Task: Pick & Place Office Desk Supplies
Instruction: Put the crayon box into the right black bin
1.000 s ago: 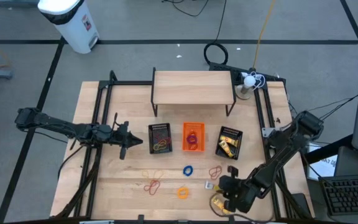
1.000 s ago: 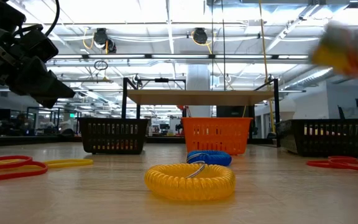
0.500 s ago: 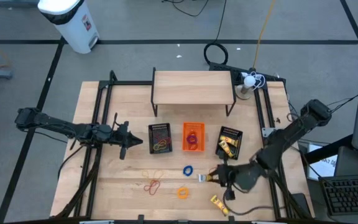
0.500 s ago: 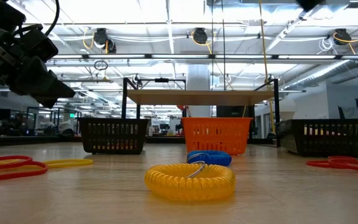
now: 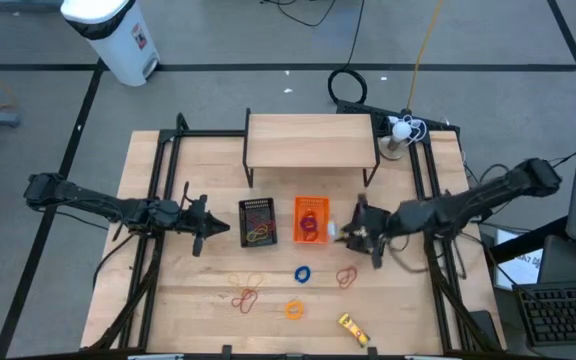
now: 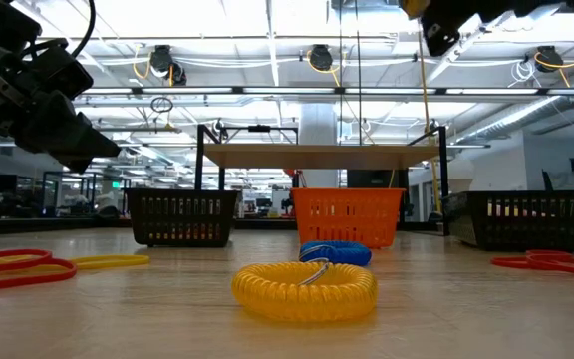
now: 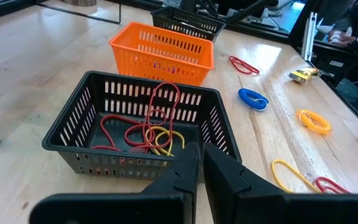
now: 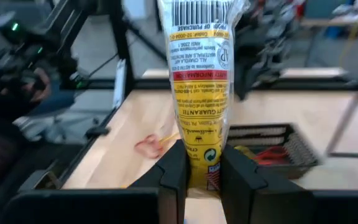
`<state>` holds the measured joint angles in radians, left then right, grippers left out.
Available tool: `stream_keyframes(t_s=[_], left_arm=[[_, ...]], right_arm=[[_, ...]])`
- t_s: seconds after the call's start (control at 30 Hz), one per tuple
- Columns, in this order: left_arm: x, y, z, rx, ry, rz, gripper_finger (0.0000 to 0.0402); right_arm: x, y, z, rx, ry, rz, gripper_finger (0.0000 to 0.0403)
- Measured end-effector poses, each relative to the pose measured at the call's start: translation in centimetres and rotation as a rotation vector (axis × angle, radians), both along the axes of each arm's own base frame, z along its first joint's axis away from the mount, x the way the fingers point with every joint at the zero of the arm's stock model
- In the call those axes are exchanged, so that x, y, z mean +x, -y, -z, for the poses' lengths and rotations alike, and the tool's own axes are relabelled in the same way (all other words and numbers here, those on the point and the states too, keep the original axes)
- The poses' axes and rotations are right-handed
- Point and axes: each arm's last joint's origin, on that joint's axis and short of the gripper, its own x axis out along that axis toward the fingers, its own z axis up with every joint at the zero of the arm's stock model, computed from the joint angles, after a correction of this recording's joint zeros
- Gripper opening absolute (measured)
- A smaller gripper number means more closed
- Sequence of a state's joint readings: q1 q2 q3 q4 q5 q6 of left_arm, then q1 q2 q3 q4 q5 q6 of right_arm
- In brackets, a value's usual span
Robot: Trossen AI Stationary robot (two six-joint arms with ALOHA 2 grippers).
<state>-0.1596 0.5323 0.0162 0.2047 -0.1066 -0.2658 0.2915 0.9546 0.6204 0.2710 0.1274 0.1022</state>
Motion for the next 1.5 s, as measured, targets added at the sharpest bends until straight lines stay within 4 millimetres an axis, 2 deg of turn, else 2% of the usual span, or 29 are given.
stream_keyframes(t_s=[0.13, 0.23, 0.57, 1.1, 1.5], left_arm=[[0.0, 0.0, 0.0, 0.009, 0.0, 0.003, 0.0024], [0.0, 0.0, 0.0, 0.009, 0.0, 0.003, 0.0024], [0.0, -0.1, 0.0, 0.019, 0.0, -0.028, 0.0024], [-0.1, -0.4, 0.2, 0.081, -0.022, -0.109, 0.0024], [-0.2, -0.4, 0.5, 0.057, -0.053, -0.119, 0.0024]], right_arm=[[-2.8, 1.4, -0.5, -0.027, 0.104, 0.044, 0.0055], [-4.6, 2.1, 0.0, -0.029, 0.15, 0.108, 0.0055], [-8.3, 3.7, 1.7, -0.045, 0.27, 0.215, 0.0055], [-9.8, 4.4, 7.4, -0.015, 0.23, 0.247, 0.0055], [-9.9, 4.4, 8.3, 0.016, 0.224, 0.247, 0.0055]])
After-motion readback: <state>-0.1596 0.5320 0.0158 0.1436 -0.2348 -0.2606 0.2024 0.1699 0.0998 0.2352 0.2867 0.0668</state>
